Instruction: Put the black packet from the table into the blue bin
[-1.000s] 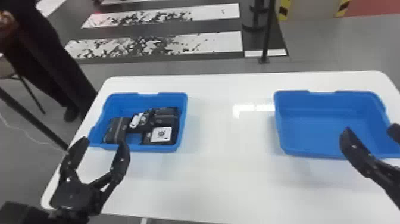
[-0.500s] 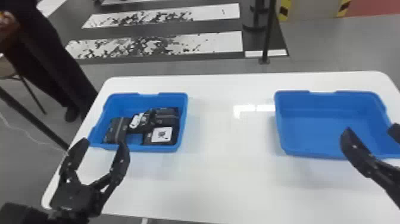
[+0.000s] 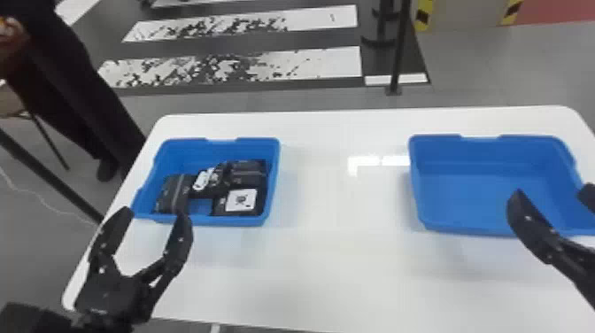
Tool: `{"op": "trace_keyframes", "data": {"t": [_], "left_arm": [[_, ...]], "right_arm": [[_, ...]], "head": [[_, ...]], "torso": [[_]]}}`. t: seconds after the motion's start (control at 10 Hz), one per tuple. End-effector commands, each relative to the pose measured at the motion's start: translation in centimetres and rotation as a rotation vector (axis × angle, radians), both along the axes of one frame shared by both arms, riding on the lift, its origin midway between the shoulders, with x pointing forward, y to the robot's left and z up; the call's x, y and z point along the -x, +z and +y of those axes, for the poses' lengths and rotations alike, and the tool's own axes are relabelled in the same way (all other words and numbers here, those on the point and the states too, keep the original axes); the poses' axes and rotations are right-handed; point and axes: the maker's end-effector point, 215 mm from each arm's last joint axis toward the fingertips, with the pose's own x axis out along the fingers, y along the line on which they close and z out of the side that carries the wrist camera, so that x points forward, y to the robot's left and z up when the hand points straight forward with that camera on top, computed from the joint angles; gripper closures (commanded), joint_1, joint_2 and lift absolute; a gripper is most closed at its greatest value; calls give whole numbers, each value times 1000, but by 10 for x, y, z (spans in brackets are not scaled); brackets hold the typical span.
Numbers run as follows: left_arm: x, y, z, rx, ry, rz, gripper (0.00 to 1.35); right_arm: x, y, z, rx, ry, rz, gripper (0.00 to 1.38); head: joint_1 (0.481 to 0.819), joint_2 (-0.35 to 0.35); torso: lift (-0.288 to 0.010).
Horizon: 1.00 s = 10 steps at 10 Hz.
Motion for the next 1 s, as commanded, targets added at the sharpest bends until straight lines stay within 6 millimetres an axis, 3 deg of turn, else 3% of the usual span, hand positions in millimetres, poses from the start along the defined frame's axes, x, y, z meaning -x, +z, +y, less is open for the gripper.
{"op": "trace_keyframes", "data": {"t": [0.0, 0.9], "left_arm": [[1, -1, 2, 10, 8, 2, 220], [0, 4, 0, 25, 10, -16, 220]], "right_arm": [[0, 0, 0, 0, 0, 0, 173], [-1, 0, -1, 5, -2, -2, 173]], "head": [[695, 152], [695, 151]], "torso": [[-110], [-110]]}}
